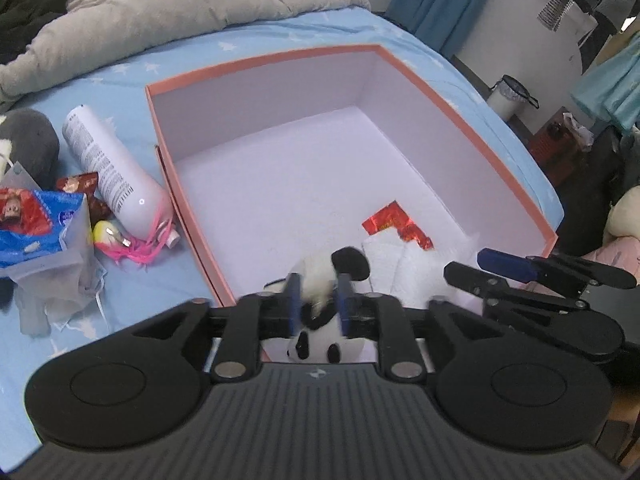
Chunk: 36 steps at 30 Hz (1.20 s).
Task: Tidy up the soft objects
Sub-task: 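Open both tools to drop the hair tie and mesh cloth into the box, then move both open tools back toward the remaining item pile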
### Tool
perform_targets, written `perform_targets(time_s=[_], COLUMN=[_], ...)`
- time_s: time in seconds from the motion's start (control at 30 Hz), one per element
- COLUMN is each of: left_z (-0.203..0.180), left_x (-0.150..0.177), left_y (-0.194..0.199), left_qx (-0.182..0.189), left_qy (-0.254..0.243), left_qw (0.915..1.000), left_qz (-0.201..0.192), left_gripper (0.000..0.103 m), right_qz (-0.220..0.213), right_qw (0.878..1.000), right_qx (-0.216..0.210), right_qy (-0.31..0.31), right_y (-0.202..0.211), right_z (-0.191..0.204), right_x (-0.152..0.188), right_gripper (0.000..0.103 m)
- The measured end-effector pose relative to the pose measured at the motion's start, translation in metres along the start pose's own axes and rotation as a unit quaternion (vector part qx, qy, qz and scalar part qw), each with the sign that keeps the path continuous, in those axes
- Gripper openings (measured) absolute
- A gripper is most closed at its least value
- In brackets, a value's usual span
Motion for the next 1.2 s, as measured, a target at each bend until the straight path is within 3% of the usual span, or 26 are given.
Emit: perform_targets(time_s=[0.23,0.63,0.77,1.2], left_z=[-0.003,0.004,0.013,0.060], left_x=[-0.005,-0.002,0.004,0.032], left_y=[0.027,0.110,0.135,0.212], left_qx=[0.008,0.047,0.075,0.052], left_qy=[-0.008,-0.003,0.024,0.031], left_qw=[0.9993,0.9909,0.9877,0.9754], left_qz=[-0.036,-0.126,-0.135,-0.212], left_gripper=[0.035,0.035,0.035,0.035], right_qz=[-0.025,-0.130,-0.157,-0.213], right_qw=[1.000,0.991,0.987,0.976], right_qx=[0.004,0.009,-0.005,-0.037], right_qy=[-0.008,0.002,-0.005,0.027], right_y=[0.017,0.087,0.104,0.138], right_z=[-0.004,0.019,0.035,0.101], right_x=[-0.006,-0.035,-0.040,-0.052], right_gripper=[0.045,0.045,0.045,0.045])
Point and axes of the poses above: each gripper's, at about its wrist camera, not at the fingertips, and y roughly against the way its jaws point, z to its left, x to its underside, the point moved 6 cm from there along -y, roughly the way its jaws point, and after that the axes turned 14 degrees about y, right-handed, at the moved point
